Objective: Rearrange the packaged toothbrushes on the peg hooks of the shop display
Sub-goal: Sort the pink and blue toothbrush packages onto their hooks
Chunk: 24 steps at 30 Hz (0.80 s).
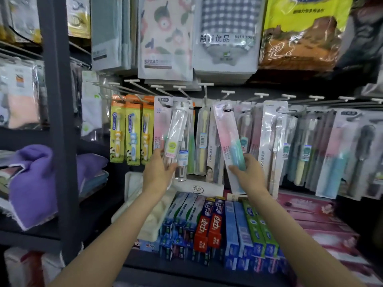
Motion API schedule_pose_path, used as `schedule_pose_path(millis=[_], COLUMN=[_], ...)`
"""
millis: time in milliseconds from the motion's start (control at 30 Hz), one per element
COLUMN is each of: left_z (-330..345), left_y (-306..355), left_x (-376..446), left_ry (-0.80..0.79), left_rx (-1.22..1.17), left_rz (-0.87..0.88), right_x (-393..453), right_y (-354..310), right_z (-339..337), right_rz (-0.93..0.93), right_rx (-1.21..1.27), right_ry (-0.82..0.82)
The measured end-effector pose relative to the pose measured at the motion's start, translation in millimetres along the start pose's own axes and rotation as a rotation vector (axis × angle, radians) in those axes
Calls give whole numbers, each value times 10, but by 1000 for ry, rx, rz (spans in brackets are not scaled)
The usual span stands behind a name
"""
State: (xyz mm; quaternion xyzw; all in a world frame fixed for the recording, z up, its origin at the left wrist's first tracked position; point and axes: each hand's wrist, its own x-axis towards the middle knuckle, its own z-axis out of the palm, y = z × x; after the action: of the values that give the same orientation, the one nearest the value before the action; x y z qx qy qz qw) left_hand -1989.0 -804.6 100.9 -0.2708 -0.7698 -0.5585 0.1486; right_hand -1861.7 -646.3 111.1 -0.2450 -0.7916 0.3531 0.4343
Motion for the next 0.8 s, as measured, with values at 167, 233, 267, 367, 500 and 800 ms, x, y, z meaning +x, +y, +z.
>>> schedule_pose_path(millis=[167,233,267,367,500,800], left_z=[59,115,139,183,184,316], left_y=[56,83,93,82,-2,335], left_x=[-77,-114,-120,-113,-111,-352], left_ry=[22,25,27,32,83,126], left_rx=[-36,-48,-45,-43,19,53], left_rz=[21,33,38,43,47,333], right_x=[-67,-73,-85,-142,-260,-346], right_y=[30,14,0,-12,4,98], right_z=[-303,-351,-360,-298,-170,-319], right_rz=[-164,-181,-180,-156,-111,-69], right_rx=[-196,-229,-231,-197,-124,-48], right_ry=[83,84,78,6,-124,-157])
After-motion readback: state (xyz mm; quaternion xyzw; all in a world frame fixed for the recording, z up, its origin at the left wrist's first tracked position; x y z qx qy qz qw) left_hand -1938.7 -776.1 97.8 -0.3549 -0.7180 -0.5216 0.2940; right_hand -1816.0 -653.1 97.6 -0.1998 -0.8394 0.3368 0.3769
